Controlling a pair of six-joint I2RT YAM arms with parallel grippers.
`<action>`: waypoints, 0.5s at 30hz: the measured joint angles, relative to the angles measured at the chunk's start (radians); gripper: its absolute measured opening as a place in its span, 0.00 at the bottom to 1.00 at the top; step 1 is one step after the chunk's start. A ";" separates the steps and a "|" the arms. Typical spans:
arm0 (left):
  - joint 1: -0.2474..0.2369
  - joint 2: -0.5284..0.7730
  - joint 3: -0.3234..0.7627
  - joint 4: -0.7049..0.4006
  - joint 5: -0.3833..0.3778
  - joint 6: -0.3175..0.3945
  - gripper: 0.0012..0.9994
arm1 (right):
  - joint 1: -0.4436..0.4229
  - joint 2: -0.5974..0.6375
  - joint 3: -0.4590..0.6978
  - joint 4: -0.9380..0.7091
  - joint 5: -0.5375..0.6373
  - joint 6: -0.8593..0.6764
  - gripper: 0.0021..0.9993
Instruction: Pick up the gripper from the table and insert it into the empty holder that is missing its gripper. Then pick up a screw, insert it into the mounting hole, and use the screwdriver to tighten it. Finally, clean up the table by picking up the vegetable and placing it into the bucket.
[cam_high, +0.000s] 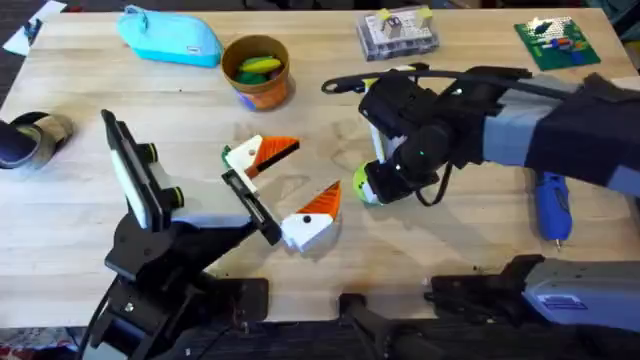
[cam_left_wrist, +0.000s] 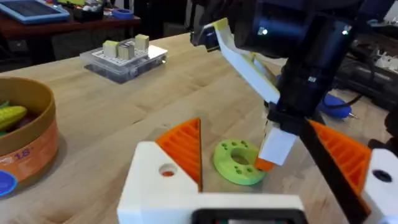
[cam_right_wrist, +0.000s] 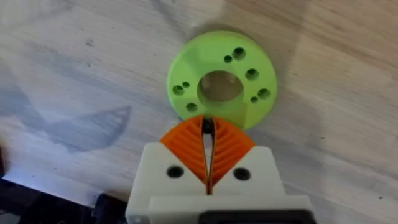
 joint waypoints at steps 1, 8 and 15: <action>0.000 0.000 0.000 0.000 0.000 0.000 0.99 | 0.000 0.004 0.000 0.003 -0.004 0.003 0.01; 0.000 0.000 0.000 0.000 0.000 0.000 0.99 | 0.001 0.006 0.003 0.000 -0.005 0.002 0.01; 0.000 0.000 0.000 0.000 0.000 0.000 0.99 | 0.001 0.023 0.056 -0.098 -0.004 -0.006 0.00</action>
